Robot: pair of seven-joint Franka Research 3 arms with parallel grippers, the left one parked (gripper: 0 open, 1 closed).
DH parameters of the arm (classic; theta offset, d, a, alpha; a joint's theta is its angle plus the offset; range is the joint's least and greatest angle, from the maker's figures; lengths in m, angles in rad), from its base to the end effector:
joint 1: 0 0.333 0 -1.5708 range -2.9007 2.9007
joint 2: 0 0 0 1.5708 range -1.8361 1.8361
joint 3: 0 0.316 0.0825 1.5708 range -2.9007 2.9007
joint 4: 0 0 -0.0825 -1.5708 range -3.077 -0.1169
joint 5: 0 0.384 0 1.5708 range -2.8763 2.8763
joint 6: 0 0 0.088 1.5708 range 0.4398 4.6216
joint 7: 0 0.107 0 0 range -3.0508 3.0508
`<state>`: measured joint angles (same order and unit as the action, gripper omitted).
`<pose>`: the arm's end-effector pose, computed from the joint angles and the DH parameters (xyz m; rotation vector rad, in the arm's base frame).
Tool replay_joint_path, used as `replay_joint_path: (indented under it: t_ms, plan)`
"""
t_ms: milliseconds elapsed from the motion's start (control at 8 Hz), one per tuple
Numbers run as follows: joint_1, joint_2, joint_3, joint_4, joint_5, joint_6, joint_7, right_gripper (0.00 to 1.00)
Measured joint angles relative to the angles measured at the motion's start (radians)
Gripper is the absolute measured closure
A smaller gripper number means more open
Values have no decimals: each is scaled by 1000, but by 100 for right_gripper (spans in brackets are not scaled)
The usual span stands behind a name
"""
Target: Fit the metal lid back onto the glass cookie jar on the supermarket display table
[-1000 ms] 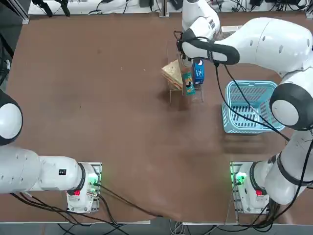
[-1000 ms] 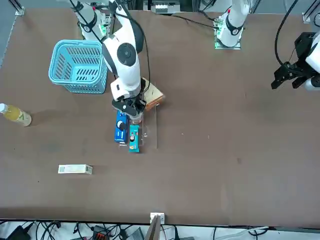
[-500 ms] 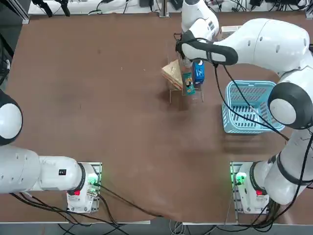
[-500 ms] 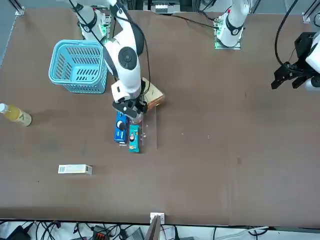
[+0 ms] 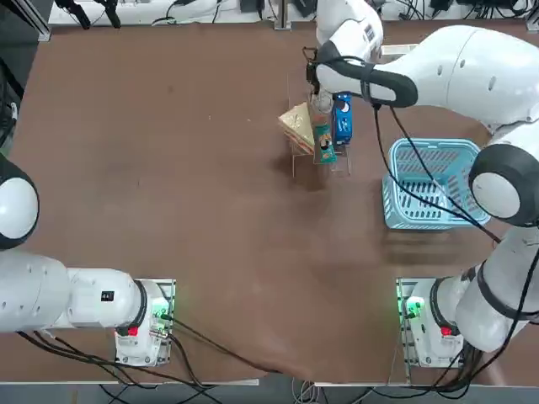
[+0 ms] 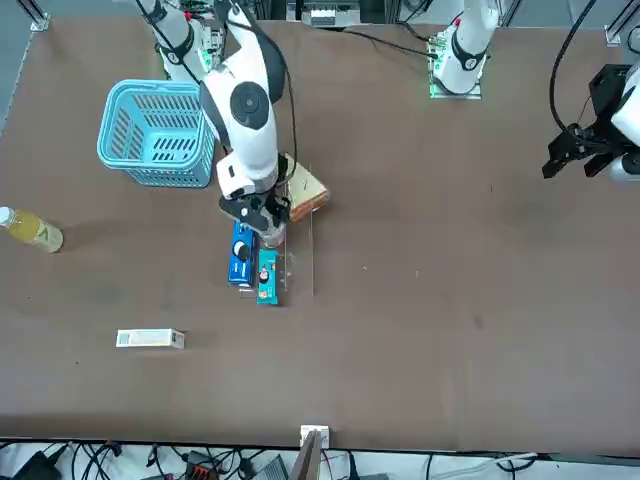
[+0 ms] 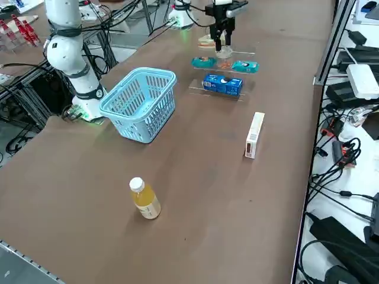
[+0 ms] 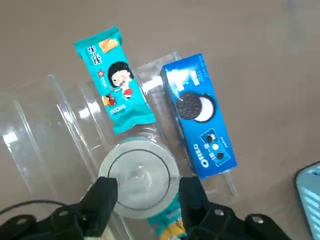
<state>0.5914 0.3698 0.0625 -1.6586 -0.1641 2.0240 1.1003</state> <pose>0.5320 0.3906 0.3957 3.0015 -0.5747 0.1437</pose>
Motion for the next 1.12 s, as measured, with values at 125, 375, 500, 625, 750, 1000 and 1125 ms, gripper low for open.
replay_joint_path:
  t_ms: [125, 375, 500, 625, 750, 1000, 1125]
  plan:
    - [-3, -26, -3, 4, 7, -16, 0, 23]
    - [-43, -81, -8, 10, 42, -69, -22, 23]
    - [-78, -103, -11, 27, 71, -119, -77, 23]
    - [-123, -123, -12, 57, 92, -194, -156, 23]
    - [-173, -142, -14, 91, 103, -276, -247, 23]
    - [-287, -198, -16, 128, 110, -404, -471, 20]
    - [-347, -236, -18, 134, 112, -466, -590, 18]
